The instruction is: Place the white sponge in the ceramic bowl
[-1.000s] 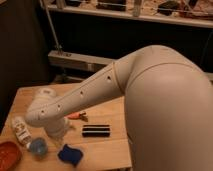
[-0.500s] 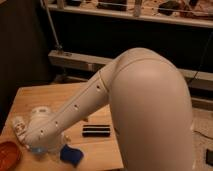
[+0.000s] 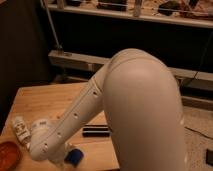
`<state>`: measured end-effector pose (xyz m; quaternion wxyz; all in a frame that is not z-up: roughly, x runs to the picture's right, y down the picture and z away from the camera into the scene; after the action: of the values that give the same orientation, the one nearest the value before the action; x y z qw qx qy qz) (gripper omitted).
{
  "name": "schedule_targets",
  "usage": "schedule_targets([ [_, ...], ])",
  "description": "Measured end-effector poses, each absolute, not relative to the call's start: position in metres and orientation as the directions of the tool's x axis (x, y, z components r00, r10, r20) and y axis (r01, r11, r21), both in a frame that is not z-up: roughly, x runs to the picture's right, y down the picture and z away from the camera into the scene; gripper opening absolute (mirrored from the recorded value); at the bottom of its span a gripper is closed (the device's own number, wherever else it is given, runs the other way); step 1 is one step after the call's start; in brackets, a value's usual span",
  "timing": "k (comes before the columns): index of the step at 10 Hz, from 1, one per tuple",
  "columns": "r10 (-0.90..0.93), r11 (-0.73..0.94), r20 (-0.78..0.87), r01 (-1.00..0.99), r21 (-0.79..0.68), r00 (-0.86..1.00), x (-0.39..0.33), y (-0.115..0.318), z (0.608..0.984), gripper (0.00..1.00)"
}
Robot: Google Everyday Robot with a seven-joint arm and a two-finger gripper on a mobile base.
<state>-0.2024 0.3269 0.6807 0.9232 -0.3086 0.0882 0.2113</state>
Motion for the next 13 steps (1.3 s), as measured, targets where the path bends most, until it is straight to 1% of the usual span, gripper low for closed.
schedule_targets([
  [2, 0.342, 0.715, -0.265, -0.433, -0.549, 0.902, -0.209, 0.338, 0.694, 0.65],
  [4, 0.345, 0.737, -0.238, -0.419, -0.529, 0.908, -0.206, 0.337, 0.708, 0.65],
  [7, 0.336, 0.776, -0.242, -0.414, -0.477, 0.91, -0.193, 0.329, 0.717, 0.65],
  [11, 0.348, 0.77, -0.221, -0.413, -0.486, 0.911, -0.199, 0.334, 0.728, 0.65],
  [12, 0.358, 0.767, -0.205, -0.412, -0.491, 0.911, -0.203, 0.334, 0.731, 0.63],
  [13, 0.364, 0.766, -0.195, -0.412, -0.494, 0.911, -0.204, 0.334, 0.734, 0.58],
])
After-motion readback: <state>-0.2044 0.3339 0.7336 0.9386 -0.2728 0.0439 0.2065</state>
